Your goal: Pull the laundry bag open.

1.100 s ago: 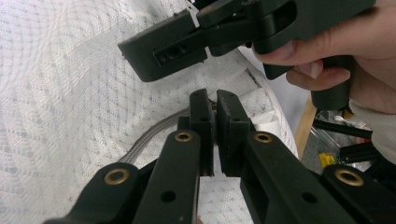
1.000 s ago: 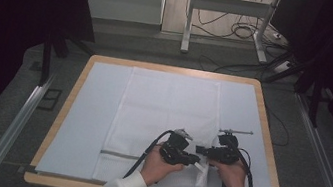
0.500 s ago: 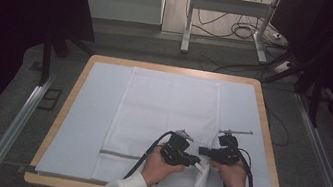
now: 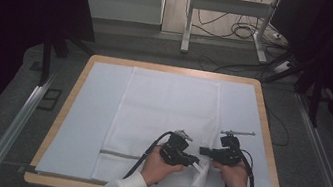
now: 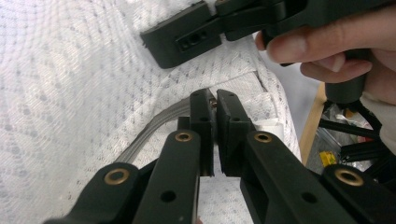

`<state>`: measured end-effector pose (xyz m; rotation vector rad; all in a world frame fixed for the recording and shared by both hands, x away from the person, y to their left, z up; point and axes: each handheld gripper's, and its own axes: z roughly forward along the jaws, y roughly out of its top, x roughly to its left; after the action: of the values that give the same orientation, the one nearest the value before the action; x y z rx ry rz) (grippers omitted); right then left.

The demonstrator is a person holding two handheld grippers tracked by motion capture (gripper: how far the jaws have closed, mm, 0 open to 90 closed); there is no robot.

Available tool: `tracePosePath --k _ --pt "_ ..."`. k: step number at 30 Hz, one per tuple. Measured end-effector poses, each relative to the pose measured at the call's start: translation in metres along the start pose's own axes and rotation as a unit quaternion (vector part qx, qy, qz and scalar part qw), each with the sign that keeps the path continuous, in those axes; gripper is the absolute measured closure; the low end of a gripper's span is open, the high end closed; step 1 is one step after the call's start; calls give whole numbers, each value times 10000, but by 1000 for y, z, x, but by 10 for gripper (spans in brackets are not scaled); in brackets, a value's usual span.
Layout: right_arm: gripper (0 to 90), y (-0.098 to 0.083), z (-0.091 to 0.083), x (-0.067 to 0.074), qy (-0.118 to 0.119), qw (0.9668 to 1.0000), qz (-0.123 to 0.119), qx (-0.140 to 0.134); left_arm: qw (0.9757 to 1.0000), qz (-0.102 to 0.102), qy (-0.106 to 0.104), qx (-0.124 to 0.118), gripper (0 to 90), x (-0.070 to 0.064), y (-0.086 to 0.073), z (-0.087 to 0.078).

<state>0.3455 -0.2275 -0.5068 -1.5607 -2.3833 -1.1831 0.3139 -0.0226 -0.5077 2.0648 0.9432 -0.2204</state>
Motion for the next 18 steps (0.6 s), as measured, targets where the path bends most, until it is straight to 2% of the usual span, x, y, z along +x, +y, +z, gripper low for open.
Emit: tracePosePath --k 18 --pt "881 -5 -5 -2 36 10000 -36 -8 10000 -38 -6 34 870 3 -2 2"
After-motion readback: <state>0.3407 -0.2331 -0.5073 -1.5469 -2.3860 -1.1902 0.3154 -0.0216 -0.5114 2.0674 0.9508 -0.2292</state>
